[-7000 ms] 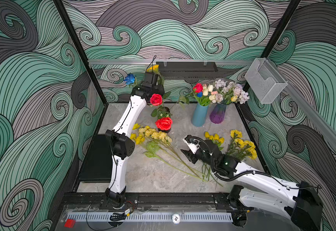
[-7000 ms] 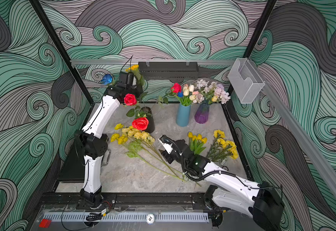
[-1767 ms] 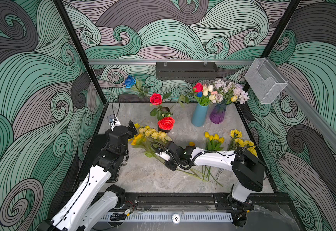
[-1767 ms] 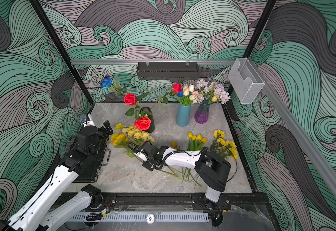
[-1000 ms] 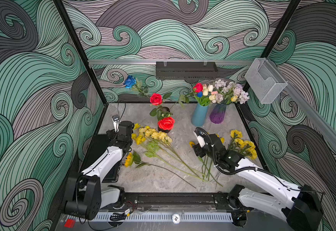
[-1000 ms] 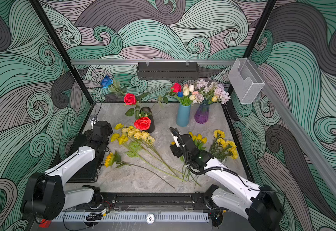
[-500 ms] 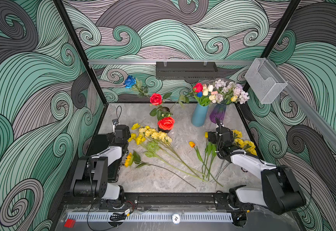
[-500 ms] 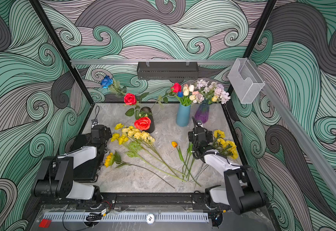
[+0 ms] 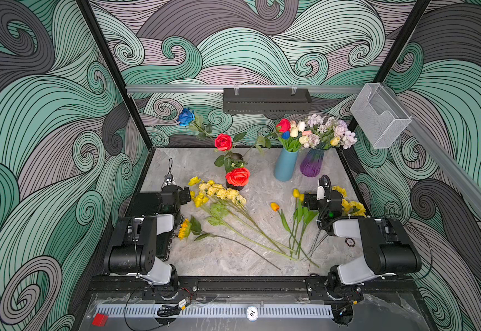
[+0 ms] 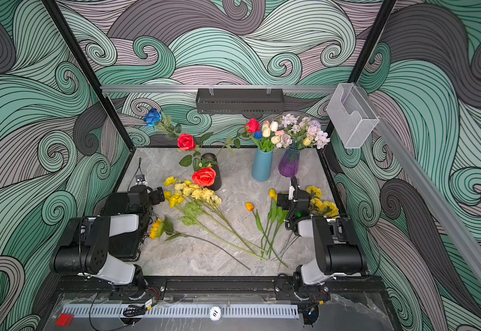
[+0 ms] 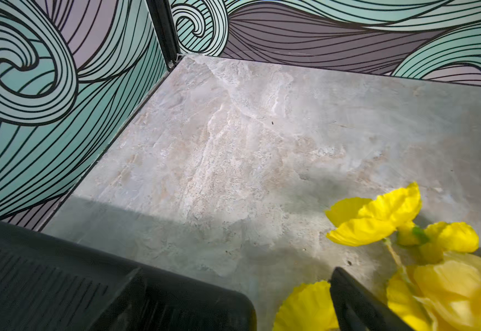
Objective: Pick out yellow flowers from the vase
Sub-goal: Reset both arms
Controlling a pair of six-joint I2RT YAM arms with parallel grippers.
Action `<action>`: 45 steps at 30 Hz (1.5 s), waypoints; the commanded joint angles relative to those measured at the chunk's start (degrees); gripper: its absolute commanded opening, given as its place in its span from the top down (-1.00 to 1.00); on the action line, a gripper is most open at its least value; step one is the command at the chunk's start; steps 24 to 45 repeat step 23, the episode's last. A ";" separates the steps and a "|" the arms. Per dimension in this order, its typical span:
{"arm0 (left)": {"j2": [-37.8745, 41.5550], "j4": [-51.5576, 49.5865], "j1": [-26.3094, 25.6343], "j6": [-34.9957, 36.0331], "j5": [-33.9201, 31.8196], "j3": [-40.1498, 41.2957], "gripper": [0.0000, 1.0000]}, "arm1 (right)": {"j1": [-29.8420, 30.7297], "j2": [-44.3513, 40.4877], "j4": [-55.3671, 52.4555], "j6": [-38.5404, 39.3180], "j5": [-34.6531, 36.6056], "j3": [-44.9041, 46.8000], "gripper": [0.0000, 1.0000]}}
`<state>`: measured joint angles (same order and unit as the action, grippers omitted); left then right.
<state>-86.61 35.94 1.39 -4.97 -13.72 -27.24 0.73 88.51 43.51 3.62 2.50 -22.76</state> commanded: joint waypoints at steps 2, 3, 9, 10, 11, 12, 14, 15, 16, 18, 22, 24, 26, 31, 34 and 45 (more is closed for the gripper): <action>-0.49 1.58 0.19 0.67 1.54 0.12 -0.97 | -0.12 -0.96 2.85 -1.32 -3.14 -1.07 -0.99; -0.52 1.52 0.19 0.67 1.53 0.14 -0.97 | -0.04 -0.42 4.70 -1.29 -3.07 -0.59 -0.99; -0.54 1.41 0.19 0.67 1.52 0.00 -0.97 | -0.01 -0.80 3.53 -1.29 -3.03 -0.89 -0.99; -0.57 1.37 0.19 0.67 1.56 0.00 -0.97 | 0.01 -1.02 2.67 -1.24 -2.92 -0.99 -0.99; -0.50 1.48 0.19 0.67 1.56 0.07 -0.97 | -0.01 -0.96 2.84 -1.24 -3.01 -1.07 -0.99; -0.49 1.44 0.20 0.68 1.53 0.00 -0.97 | -0.02 -0.81 3.17 -1.24 -3.02 -0.95 -0.99; -0.56 1.41 0.19 0.67 1.52 0.00 -0.97 | -0.01 -0.80 2.73 -1.24 -3.02 -1.17 -0.99; -0.50 1.48 0.19 0.67 1.54 0.00 -0.97 | -0.01 -0.55 2.38 -1.31 -3.01 -1.45 -0.99; -0.56 1.48 0.19 0.74 1.57 0.02 -0.97 | -0.01 -0.68 2.09 -1.38 -3.04 -1.55 -0.99; -0.55 1.42 0.19 0.64 1.54 0.07 -0.98 | -0.19 -0.45 1.81 -1.55 -3.12 -1.84 -0.99; -0.51 1.49 0.19 0.64 1.58 0.04 -0.97 | -0.29 -0.79 1.95 -1.57 -3.22 -1.49 -0.99; -0.55 1.41 0.19 0.67 1.52 0.07 -0.97 | -0.21 -0.96 2.76 -1.42 -2.86 -1.07 -0.99; -0.55 1.41 0.19 0.67 1.52 0.07 -0.97 | -0.21 -0.96 2.76 -1.42 -2.86 -1.07 -0.99; -0.55 1.41 0.19 0.67 1.52 0.07 -0.97 | -0.21 -0.96 2.76 -1.42 -2.86 -1.07 -0.99; -0.55 1.41 0.19 0.67 1.52 0.07 -0.97 | -0.21 -0.96 2.76 -1.42 -2.86 -1.07 -0.99; -0.55 1.41 0.19 0.67 1.52 0.07 -0.97 | -0.21 -0.96 2.76 -1.42 -2.86 -1.07 -0.99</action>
